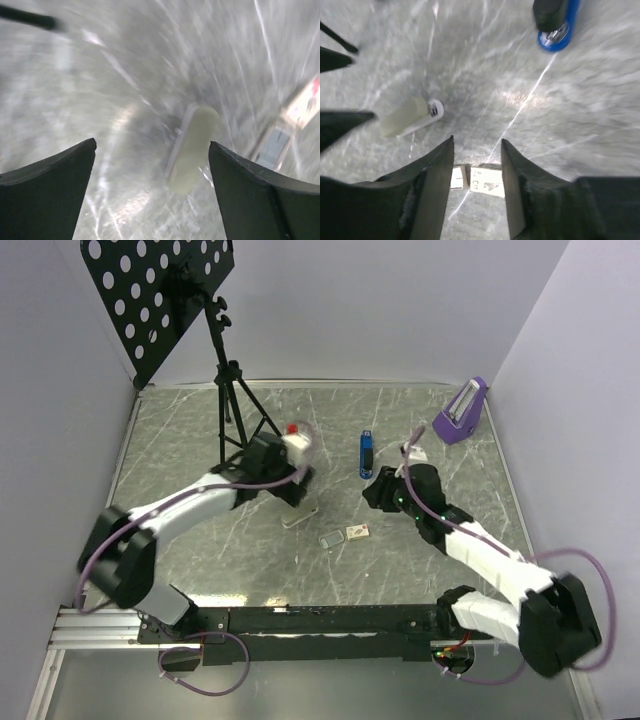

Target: Load the staples into the stapler

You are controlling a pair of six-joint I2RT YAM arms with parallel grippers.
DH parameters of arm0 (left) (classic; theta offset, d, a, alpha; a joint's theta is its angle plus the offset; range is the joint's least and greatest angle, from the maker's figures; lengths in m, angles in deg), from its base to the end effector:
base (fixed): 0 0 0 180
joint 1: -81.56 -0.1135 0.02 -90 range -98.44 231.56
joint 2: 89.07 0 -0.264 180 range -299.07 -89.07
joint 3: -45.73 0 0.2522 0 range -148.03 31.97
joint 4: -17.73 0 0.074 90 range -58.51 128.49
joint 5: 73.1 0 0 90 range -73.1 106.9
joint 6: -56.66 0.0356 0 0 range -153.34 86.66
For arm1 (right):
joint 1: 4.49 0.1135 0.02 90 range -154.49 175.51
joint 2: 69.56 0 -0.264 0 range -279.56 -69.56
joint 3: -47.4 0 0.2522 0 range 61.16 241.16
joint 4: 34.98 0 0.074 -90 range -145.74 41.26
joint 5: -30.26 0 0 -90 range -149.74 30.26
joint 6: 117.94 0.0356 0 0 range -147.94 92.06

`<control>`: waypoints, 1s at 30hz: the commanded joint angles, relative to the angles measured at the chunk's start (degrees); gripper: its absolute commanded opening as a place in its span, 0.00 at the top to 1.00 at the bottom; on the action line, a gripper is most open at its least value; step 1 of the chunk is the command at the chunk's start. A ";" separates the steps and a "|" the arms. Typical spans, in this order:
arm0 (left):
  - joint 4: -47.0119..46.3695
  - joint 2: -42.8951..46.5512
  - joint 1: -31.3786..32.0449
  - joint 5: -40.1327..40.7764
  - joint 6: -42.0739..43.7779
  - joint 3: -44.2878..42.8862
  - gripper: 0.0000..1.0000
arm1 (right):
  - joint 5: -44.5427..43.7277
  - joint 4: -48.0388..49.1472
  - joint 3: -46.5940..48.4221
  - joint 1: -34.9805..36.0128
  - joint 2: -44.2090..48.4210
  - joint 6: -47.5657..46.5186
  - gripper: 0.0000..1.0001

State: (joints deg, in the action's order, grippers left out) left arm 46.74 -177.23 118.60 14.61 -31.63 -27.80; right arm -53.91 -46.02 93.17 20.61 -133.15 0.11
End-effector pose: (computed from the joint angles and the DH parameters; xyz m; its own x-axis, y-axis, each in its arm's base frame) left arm 0.2664 -0.2028 0.2380 -0.5320 0.4388 -0.7242 0.6411 0.7674 -0.0060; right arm 0.2144 0.1044 0.2200 -0.6221 0.2252 -0.7499 -0.2380 0.8580 0.4551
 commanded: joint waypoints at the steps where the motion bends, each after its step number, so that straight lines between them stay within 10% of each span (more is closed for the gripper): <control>1: -8.65 11.66 -5.82 -0.18 -12.42 4.21 0.01 | -7.56 -8.33 0.95 -0.41 8.56 -1.42 0.46; 14: -2.77 47.97 -16.38 23.18 -32.91 19.06 0.01 | -22.43 -27.75 3.06 -0.49 33.17 -0.54 0.11; 30: -13.13 88.07 -16.38 41.92 -18.68 29.27 0.01 | -36.67 -34.80 4.38 -0.49 53.12 -5.29 0.01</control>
State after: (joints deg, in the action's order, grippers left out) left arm 37.84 -91.42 102.31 52.67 -54.60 0.53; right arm -86.37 -79.70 95.24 20.19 -82.36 -3.43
